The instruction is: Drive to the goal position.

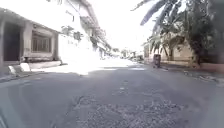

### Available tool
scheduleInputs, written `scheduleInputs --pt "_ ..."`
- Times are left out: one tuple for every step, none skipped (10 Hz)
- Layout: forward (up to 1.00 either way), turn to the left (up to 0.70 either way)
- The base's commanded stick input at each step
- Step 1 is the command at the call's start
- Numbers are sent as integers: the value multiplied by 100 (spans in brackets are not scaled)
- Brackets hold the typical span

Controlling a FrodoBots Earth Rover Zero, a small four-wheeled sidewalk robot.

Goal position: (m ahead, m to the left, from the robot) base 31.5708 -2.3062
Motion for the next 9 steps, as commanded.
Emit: scheduleInputs --pt "100 -6" --pt "100 12" --pt "100 12" --pt "100 12" --pt "100 12" --pt "100 -2" --pt "100 -28" --pt "100 -28" --pt "100 -28"
